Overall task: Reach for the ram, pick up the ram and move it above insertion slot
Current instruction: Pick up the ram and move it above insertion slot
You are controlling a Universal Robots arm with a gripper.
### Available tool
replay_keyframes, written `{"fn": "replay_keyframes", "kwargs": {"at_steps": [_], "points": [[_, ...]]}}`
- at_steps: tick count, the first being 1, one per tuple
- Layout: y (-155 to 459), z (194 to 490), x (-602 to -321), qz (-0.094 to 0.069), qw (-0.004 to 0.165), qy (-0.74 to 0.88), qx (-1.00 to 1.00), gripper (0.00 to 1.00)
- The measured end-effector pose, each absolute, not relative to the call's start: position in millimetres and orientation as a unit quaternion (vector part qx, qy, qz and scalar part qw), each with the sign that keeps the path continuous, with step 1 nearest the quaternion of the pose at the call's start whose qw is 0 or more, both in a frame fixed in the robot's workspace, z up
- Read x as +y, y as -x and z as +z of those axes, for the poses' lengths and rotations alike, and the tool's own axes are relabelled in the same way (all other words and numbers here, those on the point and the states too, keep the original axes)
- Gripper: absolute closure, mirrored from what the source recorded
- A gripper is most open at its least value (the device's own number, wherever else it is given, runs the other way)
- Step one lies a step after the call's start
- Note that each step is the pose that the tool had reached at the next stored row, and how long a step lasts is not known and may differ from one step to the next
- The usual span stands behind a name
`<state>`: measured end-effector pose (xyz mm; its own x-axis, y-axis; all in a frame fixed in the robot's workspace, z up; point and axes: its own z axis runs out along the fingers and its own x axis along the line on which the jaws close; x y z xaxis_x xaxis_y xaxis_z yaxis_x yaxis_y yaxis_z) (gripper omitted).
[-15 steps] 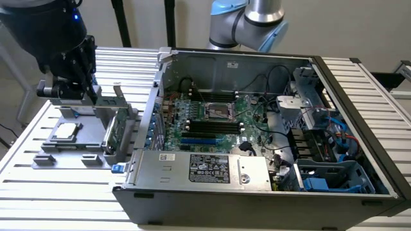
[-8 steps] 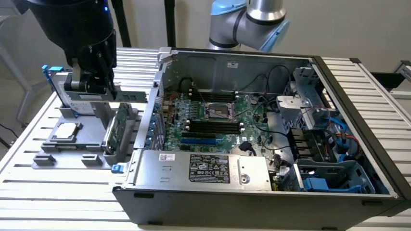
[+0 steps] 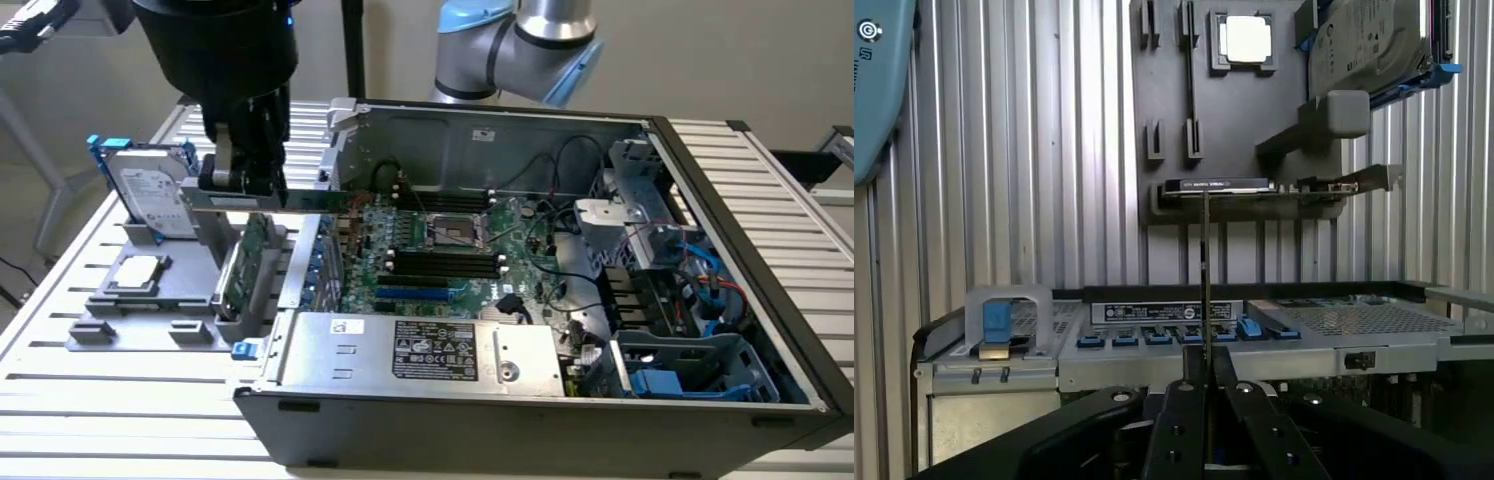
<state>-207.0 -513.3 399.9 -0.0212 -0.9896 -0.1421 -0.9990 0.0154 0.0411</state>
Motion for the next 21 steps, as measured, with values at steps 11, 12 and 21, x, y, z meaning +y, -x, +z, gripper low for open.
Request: {"fn": "replay_keyframes", "kwargs": {"at_steps": [11,12,21], "points": [[156.6,399.9,-513.3,0.065,0.037,0.699,0.712,0.86],[152.0,399.8,-513.3,0.065,0.037,0.699,0.712,0.86],[111.1,396.6,-512.0,0.065,0.037,0.699,0.712,0.86]]}}
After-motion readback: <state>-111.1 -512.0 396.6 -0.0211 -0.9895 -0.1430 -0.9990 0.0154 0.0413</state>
